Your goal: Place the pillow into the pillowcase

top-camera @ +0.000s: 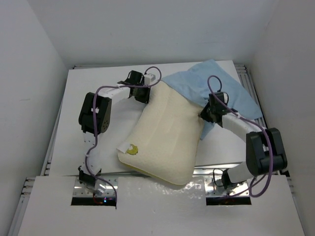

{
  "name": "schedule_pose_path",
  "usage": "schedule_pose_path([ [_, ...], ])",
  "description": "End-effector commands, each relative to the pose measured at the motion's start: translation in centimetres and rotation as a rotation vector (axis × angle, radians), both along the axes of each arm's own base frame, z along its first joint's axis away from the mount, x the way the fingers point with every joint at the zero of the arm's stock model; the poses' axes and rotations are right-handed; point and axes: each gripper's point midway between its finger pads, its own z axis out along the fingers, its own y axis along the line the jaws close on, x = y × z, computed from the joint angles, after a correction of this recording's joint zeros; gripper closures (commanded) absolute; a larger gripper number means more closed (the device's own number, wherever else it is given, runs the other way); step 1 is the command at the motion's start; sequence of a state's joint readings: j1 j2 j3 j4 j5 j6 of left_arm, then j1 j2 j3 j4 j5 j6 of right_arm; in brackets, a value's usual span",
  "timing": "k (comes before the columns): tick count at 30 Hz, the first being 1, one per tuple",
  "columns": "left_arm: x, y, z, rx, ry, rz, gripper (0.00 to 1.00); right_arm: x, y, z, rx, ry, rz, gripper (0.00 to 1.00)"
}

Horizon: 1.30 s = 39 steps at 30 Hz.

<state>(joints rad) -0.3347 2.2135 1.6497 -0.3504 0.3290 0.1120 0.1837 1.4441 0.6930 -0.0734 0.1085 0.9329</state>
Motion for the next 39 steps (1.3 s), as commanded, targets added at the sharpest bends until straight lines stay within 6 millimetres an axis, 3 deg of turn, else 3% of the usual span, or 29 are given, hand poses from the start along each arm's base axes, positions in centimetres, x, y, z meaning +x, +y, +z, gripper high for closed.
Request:
schedule_pose_path([
  [1, -2.4, 1.1, 1.9, 0.076, -0.024, -0.061, 1.0, 2.4, -1.8, 1.5, -0.182, 0.021, 0.129, 1.0],
  [4, -5.3, 1.4, 1.5, 0.115, 0.005, -0.103, 1.0, 4.8, -2.1, 2.6, -0.211, 0.011, 0.132, 1.0],
  [5, -6.6, 1.6, 1.2, 0.128, 0.024, -0.115, 1.0, 5.1, -2.4, 2.1, -0.23, 0.032, 0.126, 1.0],
  [7, -9.2, 1.3, 0.6, 0.156, 0.069, -0.161, 1.0, 5.2, -3.8, 2.2, -0.289, 0.075, 0.093, 1.0],
  [12, -12.8, 1.5, -0.2, 0.144, 0.207, -0.178, 0.99, 5.3, -6.0, 2.2, -0.353, 0.089, 0.056, 1.0],
  [13, -13.2, 1.5, 0.0, 0.14, 0.226, -0.182, 0.8, 5.5, -6.4, 2.6, -0.36, 0.083, 0.049, 1.0],
  [14, -13.1, 1.4, 0.6, 0.139, 0.226, -0.186, 0.69, 5.6, -6.8, 2.7, -0.376, 0.082, 0.058, 0.98],
  [15, -13.2, 1.5, 1.1, 0.146, 0.229, -0.19, 0.59, 5.9, -7.1, 2.9, -0.383, 0.077, 0.068, 0.89],
  [16, -13.5, 2.1, 1.6, 0.18, 0.245, -0.183, 0.4, 6.3, -7.1, 3.4, -0.411, 0.06, 0.125, 0.81],
  [17, -12.3, 2.0, 3.2, 0.185, 0.204, -0.172, 0.32, 6.7, -6.0, 3.7, -0.383, 0.039, 0.195, 0.73],
  [18, -12.3, 2.4, 4.0, 0.202, 0.209, -0.167, 0.26, 6.9, -5.5, 4.1, -0.376, 0.026, 0.24, 0.63],
  [19, -11.5, 2.7, 5.1, 0.215, 0.182, -0.153, 0.18, 7.3, -5.1, 4.8, -0.374, 0.009, 0.275, 0.59],
  [20, -9.9, 2.6, 7.4, 0.205, 0.12, -0.136, 0.18, 7.3, -4.7, 5.2, -0.378, 0.0, 0.317, 0.56],
  [23, -7.2, 3.5, 11.2, 0.22, 0.018, -0.076, 0.19, 7.3, -4.5, 6.9, -0.396, -0.028, 0.373, 0.44],
  [24, -6.1, 3.8, 12.0, 0.217, -0.022, -0.057, 0.22, 7.0, -4.1, 7.2, -0.39, -0.031, 0.399, 0.42],
  [25, -5.0, 4.1, 12.6, 0.211, -0.056, -0.025, 0.35, 7.1, -3.9, 8.2, -0.396, -0.056, 0.422, 0.37],
  [28, -1.3, 5.1, 13.1, 0.136, -0.123, 0.074, 0.59, 6.7, -3.2, 9.7, -0.375, -0.066, 0.45, 0.35],
  [31, 1.3, 4.2, 9.7, 0.09, -0.067, 0.085, 0.67, 6.2, -2.6, 11.5, -0.383, -0.076, 0.446, 0.37],
  [32, 1.7, 3.6, 9.2, 0.069, -0.058, 0.072, 0.67, 5.9, -1.8, 12.5, -0.394, -0.095, 0.454, 0.38],
  [34, 2.1, 1.9, 8.0, 0.002, -0.025, 0.045, 0.58, 5.6, -1.4, 13.5, -0.444, -0.118, 0.425, 0.38],
  [35, 2.8, 1.5, 7.9, -0.02, -0.042, 0.049, 0.54, 5.2, 0.6, 14.7, -0.462, -0.164, 0.452, 0.38],
  [37, 3.4, 1.1, 7.1, -0.037, -0.036, 0.065, 0.45, 4.6, 2.5, 15.2, -0.475, -0.197, 0.456, 0.38],
  [38, 3.7, 1.1, 6.9, -0.036, -0.041, 0.069, 0.43, 4.2, 5.3, 15.6, -0.453, -0.244, 0.505, 0.38],
  [39, 4.1, 1.1, 6.8, -0.035, -0.05, 0.073, 0.41, 3.9, 6.6, 15.5, -0.44, -0.256, 0.521, 0.37],
])
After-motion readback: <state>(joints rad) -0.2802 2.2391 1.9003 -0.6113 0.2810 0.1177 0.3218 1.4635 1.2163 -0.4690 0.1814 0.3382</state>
